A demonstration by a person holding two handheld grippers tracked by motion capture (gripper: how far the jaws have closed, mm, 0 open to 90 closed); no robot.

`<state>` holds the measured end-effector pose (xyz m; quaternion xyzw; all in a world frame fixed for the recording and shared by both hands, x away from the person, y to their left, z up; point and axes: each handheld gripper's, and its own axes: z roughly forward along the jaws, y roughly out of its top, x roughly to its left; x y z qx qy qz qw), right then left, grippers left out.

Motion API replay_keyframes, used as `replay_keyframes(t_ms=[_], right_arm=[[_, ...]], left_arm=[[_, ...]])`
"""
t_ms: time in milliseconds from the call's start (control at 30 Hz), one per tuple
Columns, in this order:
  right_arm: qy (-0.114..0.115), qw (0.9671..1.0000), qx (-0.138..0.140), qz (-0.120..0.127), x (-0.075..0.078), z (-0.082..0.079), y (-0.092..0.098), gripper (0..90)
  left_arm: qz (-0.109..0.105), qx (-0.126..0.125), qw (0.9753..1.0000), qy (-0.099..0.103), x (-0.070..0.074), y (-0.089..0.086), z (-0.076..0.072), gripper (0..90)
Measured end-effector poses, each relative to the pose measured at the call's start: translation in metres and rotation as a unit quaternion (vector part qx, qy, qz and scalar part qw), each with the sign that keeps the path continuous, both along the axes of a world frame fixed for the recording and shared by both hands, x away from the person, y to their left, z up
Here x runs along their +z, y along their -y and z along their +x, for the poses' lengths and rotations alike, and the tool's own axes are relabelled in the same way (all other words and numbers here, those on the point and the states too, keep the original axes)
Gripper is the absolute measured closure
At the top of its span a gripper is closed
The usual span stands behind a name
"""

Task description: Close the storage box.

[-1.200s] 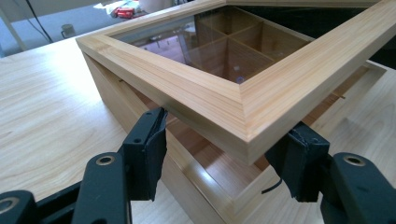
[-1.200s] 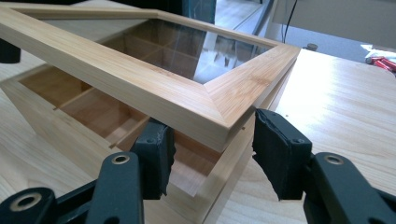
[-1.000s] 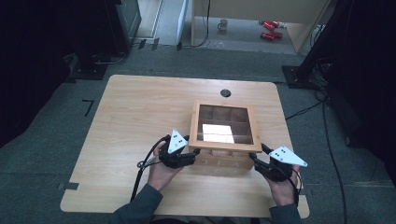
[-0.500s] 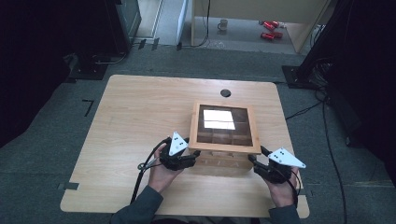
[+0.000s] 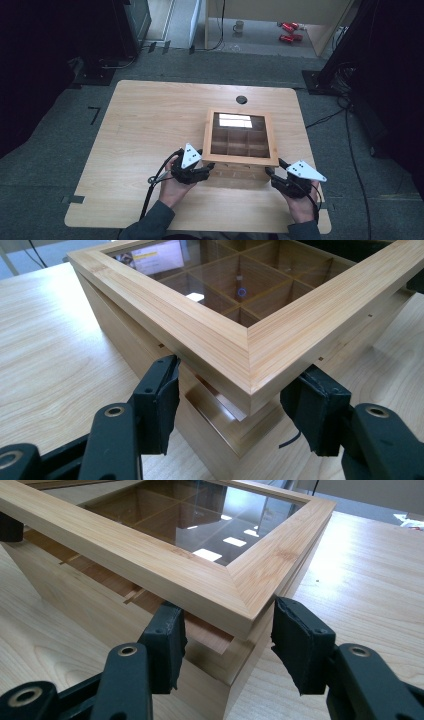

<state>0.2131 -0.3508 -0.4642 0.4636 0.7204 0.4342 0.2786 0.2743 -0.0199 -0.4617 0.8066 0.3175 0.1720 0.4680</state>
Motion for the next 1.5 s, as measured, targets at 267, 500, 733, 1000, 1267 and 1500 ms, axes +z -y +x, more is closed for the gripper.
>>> replay_keyframes(t_ms=[267, 500, 733, 1000, 1267, 1500], right_arm=[[-0.002, 1.0000, 0.002, -0.003, -0.002, -0.001, 0.000, 47.7], [-0.003, 1.0000, 0.004, -0.005, -0.002, -0.003, 0.000, 47.5], [-0.003, 1.0000, 0.004, -0.007, -0.003, -0.005, 0.000, 47.5], [-0.007, 0.9999, 0.009, -0.010, -0.004, -0.008, 0.001, 47.5], [0.002, 0.9999, 0.005, 0.016, 0.000, -0.011, 0.007, 47.6], [-0.006, 0.9999, 0.005, 0.012, -0.005, -0.011, 0.008, 47.5]], left_arm=[[-0.001, -0.001, 1.0000, -0.002, -0.003, 0.000, -0.001, 41.5], [-0.002, -0.003, 1.0000, -0.004, -0.004, 0.000, -0.003, 41.3], [-0.003, -0.005, 1.0000, -0.004, -0.004, 0.000, -0.004, 41.3], [0.000, -0.006, 0.9999, -0.008, -0.007, -0.001, -0.006, 40.6], [0.020, -0.007, 0.9997, -0.013, -0.015, -0.001, -0.009, 36.9], [0.014, -0.004, 0.9998, -0.014, -0.017, -0.003, -0.011, 39.2]])
